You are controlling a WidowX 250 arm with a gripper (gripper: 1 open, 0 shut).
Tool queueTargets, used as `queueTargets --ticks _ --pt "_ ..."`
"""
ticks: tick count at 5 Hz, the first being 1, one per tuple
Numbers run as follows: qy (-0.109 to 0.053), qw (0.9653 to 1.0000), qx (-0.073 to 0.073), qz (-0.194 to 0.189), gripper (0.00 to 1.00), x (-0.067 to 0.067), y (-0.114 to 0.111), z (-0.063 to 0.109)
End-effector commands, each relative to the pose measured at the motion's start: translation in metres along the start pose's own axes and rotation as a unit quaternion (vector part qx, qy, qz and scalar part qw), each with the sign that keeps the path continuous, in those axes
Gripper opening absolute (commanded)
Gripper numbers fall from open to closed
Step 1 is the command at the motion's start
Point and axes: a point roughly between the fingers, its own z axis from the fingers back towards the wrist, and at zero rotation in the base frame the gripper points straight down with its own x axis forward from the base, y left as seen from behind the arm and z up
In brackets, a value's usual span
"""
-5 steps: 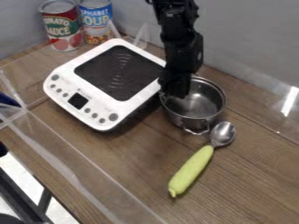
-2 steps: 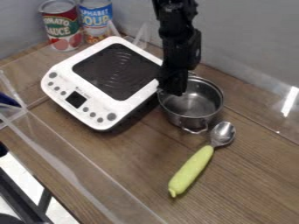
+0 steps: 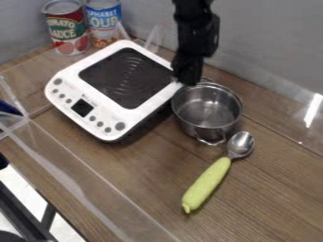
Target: Put silver pot on the white and black stove top
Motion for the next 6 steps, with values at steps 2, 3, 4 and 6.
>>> queueTargets --ticks 2,3,4,6 --pt "0.013 0.9979 0.055 0.031 1.0 0.007 0.02 0.043" --pt "0.011 0.9977 0.055 0.037 1.0 0.016 0.018 0.034" --pt "0.009 0.9976 0.053 0.043 1.0 0.012 0.017 0.034" --pt "0.004 0.997 0.045 0.063 1.0 0.008 0.006 0.025"
